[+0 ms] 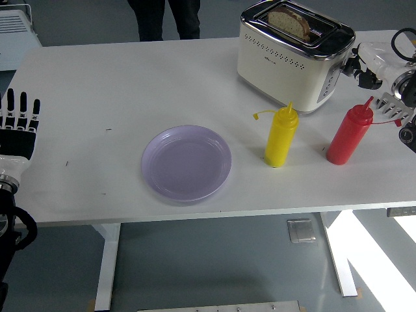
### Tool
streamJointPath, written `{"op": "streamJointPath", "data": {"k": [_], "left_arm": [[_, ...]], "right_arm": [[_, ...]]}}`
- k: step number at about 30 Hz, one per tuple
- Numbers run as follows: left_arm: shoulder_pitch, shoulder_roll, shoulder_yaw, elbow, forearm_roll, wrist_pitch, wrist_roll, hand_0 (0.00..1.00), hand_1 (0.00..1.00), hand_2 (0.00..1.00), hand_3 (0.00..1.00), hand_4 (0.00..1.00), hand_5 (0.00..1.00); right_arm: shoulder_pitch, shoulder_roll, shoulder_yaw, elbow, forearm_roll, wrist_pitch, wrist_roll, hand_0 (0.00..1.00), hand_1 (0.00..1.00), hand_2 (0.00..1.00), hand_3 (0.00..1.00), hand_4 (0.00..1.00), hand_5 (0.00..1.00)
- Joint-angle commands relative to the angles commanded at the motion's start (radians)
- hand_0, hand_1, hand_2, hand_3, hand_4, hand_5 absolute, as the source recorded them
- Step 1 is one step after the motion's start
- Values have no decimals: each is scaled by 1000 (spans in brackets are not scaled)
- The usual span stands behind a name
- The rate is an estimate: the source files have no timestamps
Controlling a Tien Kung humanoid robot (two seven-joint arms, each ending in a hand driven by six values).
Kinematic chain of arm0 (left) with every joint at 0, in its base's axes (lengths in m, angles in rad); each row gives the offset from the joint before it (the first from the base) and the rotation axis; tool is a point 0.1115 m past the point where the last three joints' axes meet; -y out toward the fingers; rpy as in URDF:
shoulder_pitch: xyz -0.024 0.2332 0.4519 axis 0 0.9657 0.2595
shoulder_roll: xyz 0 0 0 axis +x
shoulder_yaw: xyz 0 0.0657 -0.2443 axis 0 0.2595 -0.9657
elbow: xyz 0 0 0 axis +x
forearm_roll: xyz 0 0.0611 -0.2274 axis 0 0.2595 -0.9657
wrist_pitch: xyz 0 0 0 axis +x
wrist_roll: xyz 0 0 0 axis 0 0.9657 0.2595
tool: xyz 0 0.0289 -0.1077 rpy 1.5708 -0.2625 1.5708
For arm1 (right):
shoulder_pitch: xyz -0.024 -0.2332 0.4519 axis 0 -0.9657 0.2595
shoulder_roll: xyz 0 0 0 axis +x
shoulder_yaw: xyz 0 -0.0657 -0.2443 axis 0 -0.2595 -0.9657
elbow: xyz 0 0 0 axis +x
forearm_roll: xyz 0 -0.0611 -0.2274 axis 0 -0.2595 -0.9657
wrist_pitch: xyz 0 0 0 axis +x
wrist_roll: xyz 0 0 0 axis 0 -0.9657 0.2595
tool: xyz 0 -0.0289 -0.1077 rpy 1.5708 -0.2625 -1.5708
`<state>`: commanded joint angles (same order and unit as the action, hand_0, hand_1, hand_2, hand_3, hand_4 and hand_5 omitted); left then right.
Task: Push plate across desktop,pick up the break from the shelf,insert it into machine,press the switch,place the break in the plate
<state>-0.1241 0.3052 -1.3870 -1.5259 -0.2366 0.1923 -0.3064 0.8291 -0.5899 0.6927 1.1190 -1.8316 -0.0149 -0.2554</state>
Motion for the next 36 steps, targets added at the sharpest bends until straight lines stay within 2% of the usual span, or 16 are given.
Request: {"op": "streamJointPath", "data": {"k": [36], "left_arm": [[-7,2,3,-1,1,6,-9,819,731,692,673,688,998]], "right_arm": [[-12,35,-93,-74,46,-36,21,412,345,625,528,132,2]]}}
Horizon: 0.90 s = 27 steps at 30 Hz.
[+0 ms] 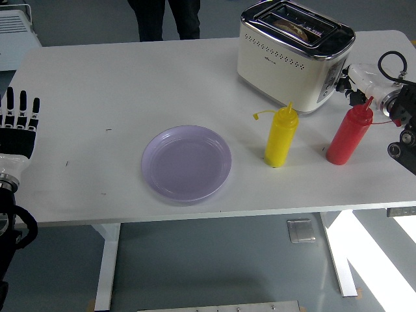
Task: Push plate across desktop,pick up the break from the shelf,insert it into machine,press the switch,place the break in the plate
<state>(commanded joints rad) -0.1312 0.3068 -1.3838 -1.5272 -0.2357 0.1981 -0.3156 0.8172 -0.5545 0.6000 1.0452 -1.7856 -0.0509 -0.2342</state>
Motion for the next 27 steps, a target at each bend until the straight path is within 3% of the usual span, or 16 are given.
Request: {"op": "streamJointPath", "data": {"k": [14,27], "left_arm": [[-1,-1,-2,3,0,2,-2,819,731,690,673,684,998],[2,-1,-2,-4,-1,2,-5,818,731,690,673,681,998]], "right_arm": [[5,2,-4,-5,-1,-18,10,416,346,622,527,137,2],[33,-39,157,31,-106,19,-20,417,348,613,524,130,2]]}}
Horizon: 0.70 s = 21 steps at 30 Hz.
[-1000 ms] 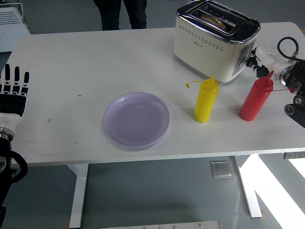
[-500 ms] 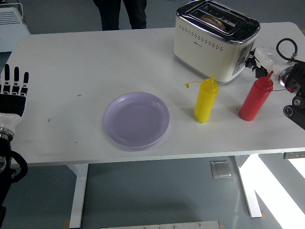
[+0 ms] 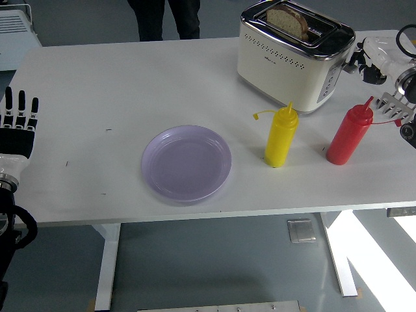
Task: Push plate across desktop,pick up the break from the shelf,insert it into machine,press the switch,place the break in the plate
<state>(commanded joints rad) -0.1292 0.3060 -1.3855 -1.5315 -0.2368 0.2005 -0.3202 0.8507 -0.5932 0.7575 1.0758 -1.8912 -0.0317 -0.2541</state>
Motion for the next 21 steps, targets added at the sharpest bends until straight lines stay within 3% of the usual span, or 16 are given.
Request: {"op": "streamJointPath", "data": {"k": [8,9,14,15,20,21], "left_arm": [[3,0,1,-1,0,0,0,818,731,690,673,680,998],[3,0,1,-1,-1,0,0,818,730,689,672,680,998],[7,0,-2,-4,-3,-1,1,818,730,689,672,680,998],[8,0,-2,-5,-4,-2,2,817,729,689,672,681,998],[9,0,-3,-8,-9,-5,5,817,729,689,672,681,998],[10,0,-3,-8,-9,-5,6,817,729,689,672,681,998]], "right_arm": [[9,-18,121,39,-86,44,-37,422,353,604,519,129,2],[10,-20,140,50,-91,39,-38,431,467,612,532,168,2],[18,-28,185,113,-42,-28,-11,431,467,612,532,168,2],[22,-27,187,127,-26,-39,-5,502,578,642,578,385,2],[49,-17,175,190,84,-64,7,502,578,642,578,385,2],[58,-14,168,198,110,-67,8,649,678,710,679,637,67]]}}
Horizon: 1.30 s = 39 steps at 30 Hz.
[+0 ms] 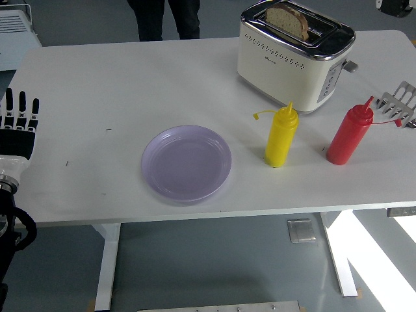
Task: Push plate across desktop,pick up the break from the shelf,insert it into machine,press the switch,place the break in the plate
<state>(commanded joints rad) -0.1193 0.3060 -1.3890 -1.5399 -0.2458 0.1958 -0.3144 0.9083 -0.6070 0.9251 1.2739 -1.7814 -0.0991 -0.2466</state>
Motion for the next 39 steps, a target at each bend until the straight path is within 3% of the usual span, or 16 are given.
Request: {"op": "streamJointPath", "data": {"k": [5,6,8,16,24,35,36,39], "left_arm": [[-1,1,2,4,3,1,-1,817,729,689,672,681,998],[-1,1,3,6,5,2,-1,817,729,688,672,681,998],[-2,1,5,7,9,3,-3,817,729,688,672,681,998],[-10,5,25,3,52,18,-18,815,728,688,672,683,998],[-17,9,40,2,65,22,-24,815,728,688,670,683,998],[-22,12,47,6,66,21,-27,815,728,687,671,683,998],[-22,12,47,7,66,21,-27,814,728,687,670,683,998],[-23,13,49,9,65,20,-28,814,728,687,670,683,998]], "right_arm": [[68,28,-66,-1,108,6,2,649,678,710,679,637,67],[86,37,-84,-12,130,6,5,692,709,742,703,687,105],[111,54,-108,-34,161,5,9,692,709,742,703,687,105],[252,178,-233,-218,281,-11,36,714,718,754,713,727,138],[337,298,-335,-420,377,-35,61,716,722,749,717,764,187],[381,393,-419,-662,394,-40,54,698,722,750,719,771,201],[382,397,-424,-675,393,-40,52,652,715,750,719,771,204],[383,410,-442,-709,382,-41,51,652,715,750,719,771,204]]}}
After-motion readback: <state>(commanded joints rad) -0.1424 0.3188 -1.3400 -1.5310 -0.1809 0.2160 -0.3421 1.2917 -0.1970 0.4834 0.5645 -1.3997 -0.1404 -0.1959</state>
